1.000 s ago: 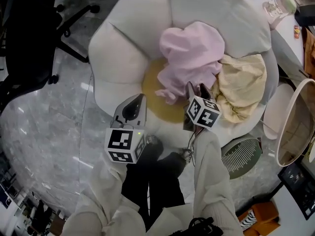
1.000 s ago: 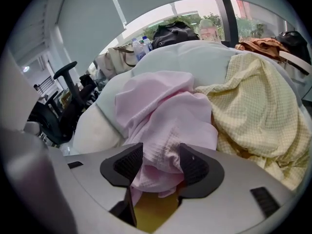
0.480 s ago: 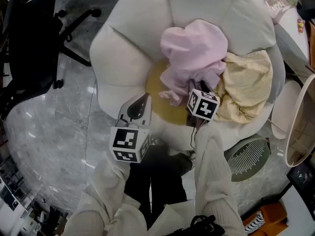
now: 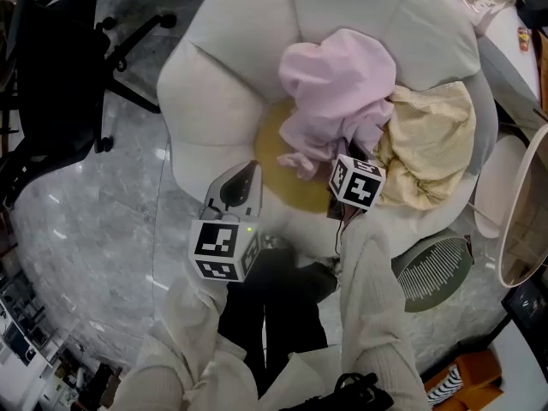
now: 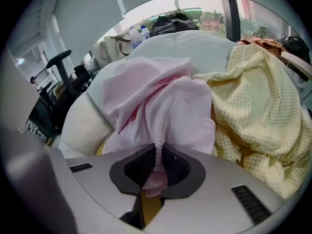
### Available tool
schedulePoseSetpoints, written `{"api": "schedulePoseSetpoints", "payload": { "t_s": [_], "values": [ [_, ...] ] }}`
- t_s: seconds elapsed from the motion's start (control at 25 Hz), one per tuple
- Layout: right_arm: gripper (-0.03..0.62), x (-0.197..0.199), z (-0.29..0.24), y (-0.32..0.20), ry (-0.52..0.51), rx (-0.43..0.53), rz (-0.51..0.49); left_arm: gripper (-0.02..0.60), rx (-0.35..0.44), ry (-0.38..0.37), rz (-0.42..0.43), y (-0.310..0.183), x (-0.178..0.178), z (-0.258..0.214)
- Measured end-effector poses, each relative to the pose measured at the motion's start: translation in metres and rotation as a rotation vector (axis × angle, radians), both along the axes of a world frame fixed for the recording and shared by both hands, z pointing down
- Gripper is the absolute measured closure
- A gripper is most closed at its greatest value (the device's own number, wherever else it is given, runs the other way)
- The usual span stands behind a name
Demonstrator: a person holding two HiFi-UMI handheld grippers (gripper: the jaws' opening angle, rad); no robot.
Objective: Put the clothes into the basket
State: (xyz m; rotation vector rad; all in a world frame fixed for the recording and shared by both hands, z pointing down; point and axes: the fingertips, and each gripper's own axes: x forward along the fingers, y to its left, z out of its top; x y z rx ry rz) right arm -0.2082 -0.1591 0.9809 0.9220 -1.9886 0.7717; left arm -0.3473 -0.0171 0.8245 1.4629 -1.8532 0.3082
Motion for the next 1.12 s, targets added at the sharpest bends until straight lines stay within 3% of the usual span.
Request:
{"api": "schedulePoseSetpoints", "payload": {
  "t_s": [0.68, 1.12],
  "values": [
    [0.560, 0.021, -0.111, -0.002, -0.035, 0.060, 0.013, 0.575, -0.001, 0.060, -0.043, 0.012, 0.016, -0.056],
    [0.562, -0.005, -0.211, 0.005, -0.102, 0.084, 0.010, 0.575, 0.028, 0.097, -0.026, 0.006, 0.015, -0.119]
  ]
}}
